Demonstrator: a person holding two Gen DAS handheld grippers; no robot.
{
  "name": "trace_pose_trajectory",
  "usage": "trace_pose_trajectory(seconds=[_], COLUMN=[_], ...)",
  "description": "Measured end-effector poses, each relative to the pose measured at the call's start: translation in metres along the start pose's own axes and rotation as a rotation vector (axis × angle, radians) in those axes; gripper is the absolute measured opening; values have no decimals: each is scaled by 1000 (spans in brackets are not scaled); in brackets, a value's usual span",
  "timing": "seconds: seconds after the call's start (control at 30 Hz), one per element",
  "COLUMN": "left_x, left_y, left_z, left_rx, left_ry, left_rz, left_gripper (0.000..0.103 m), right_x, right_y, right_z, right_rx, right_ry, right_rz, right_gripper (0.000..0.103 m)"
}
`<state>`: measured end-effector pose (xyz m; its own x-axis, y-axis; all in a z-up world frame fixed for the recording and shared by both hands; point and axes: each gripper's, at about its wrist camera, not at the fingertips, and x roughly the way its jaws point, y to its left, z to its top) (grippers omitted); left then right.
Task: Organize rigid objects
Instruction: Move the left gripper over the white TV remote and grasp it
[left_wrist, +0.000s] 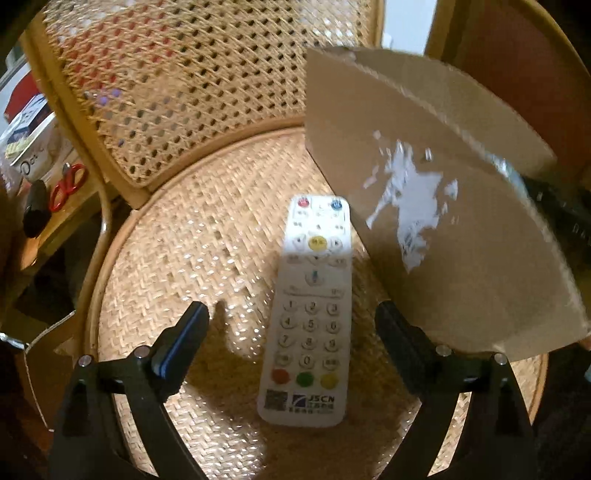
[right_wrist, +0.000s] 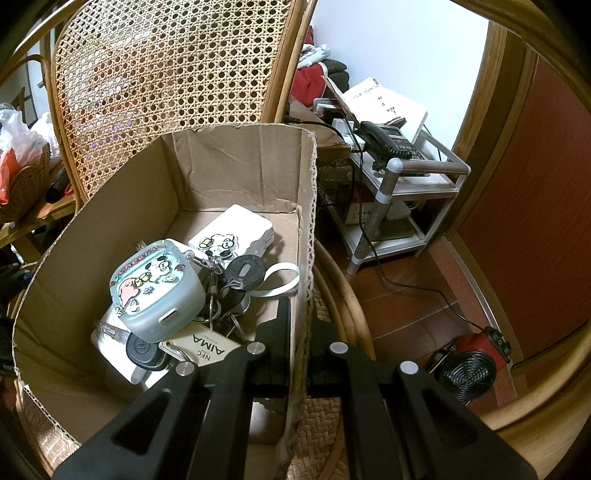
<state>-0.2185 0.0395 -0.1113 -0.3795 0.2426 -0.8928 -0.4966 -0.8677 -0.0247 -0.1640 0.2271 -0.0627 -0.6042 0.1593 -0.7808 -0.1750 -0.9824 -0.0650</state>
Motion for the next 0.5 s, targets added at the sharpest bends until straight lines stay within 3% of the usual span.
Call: trace_pose_trajectory(seconds=[0.1,0.33,0.4,0.5], left_x=[9,9,7,2], left_y=[-1,-3,-6,-12], left_z=[-4,-7,-7,-7], left_rx=[3,-9,5,24], left_ry=[36,30,25,16], left_rz=[17,-13,-24,-39], left_gripper=[91,91,85,54], right_x=[0,0,1,0], right_y=[-1,0,0,0], right_z=[0,0,0,0], right_rx=[0,1,0,0], right_ry=[0,0,0,0], right_rz=[-1,-1,-1,-1], right_gripper=[7,7,7,7])
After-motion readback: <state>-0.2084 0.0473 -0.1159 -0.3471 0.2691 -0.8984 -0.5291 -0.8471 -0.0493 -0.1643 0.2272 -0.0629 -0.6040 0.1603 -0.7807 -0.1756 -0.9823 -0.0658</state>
